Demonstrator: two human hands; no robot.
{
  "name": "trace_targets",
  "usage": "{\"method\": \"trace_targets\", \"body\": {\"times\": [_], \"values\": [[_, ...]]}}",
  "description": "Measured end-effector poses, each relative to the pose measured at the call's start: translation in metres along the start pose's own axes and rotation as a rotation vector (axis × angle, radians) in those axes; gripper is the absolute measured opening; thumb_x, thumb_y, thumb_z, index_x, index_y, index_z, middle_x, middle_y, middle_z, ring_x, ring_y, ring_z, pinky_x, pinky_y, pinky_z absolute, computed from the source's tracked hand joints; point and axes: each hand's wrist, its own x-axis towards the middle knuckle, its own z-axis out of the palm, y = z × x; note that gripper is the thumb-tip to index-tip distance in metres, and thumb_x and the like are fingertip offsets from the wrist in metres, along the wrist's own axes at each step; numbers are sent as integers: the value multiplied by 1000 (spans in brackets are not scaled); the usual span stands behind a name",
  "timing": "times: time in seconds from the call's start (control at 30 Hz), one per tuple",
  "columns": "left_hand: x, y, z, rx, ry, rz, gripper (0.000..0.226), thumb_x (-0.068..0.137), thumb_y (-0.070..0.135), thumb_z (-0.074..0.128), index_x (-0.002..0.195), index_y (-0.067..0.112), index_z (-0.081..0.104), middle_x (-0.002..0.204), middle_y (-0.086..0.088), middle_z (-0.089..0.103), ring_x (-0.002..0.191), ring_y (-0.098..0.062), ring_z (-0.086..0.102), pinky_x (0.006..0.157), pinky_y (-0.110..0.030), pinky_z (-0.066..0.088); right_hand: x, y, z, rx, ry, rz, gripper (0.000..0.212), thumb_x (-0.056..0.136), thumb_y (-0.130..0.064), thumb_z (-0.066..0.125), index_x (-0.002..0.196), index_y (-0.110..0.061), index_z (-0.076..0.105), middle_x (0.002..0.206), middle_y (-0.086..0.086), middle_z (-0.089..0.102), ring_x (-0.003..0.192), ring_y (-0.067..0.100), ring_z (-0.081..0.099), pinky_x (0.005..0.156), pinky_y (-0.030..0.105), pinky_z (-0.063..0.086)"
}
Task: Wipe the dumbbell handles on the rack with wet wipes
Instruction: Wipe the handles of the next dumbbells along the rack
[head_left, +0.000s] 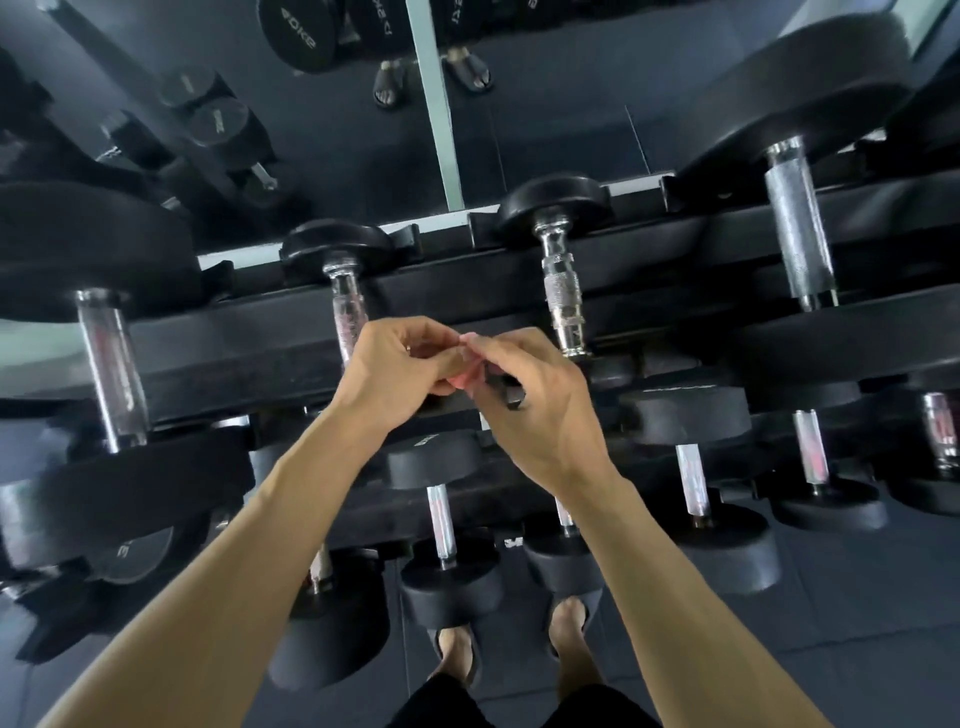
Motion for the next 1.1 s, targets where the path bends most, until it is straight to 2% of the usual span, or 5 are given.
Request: {"method": "trace_targets", "body": {"times": [0.37,0.6,0.7,0.87,1.1], "values": [[-17,-22,-76,-172,-215,-25,21,94,-5,59,110,2,71,104,-11,75,101,-20,72,89,-30,58,-1,-50,62,95,132,191,31,80,0,74,107,-16,75,95,-4,66,82,7,66,77,13,53],[-18,-53,-95,209,316,163,12,91,19,68,85,27,74,79,16,72,77,3,68,71,-11,51,23,-36,67,215,141,370,17,87,-3,69,98,-14,76,93,-2,74,84,12,70,82,34,59],[-11,-76,-81,354,356,108,19,94,31,63,80,21,70,79,11,68,72,-1,62,67,-14,45,40,-23,70,220,76,405,18,89,-1,65,96,-14,74,94,-3,74,85,17,72,82,39,60],[-6,-109,-46,406,532,325,23,96,26,38,74,20,40,68,7,44,68,-9,38,71,-25,36,69,-19,87,245,-24,405,23,90,6,62,98,-12,75,95,-6,75,84,7,73,82,26,59],[0,-116,-39,306,620,313,21,91,21,29,73,18,37,70,1,43,68,-15,36,69,-27,32,116,-22,110,234,-72,265,19,87,1,72,91,-17,77,84,-18,71,83,-7,68,81,12,52]]}}
